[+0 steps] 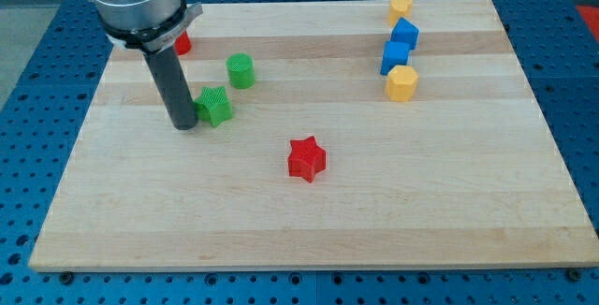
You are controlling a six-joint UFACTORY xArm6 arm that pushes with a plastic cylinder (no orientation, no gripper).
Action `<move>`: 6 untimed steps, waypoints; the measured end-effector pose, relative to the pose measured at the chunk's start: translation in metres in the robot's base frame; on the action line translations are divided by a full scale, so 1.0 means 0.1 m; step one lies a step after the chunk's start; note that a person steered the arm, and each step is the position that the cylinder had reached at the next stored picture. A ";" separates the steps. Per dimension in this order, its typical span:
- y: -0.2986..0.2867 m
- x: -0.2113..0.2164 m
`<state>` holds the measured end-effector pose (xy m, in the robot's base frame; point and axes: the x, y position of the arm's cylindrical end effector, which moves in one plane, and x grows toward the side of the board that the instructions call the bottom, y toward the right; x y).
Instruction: Move the green star closer to the greem circle
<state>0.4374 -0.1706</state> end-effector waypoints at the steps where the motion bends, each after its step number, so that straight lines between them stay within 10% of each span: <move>1: -0.14 -0.04; 6: 0.14 0.00</move>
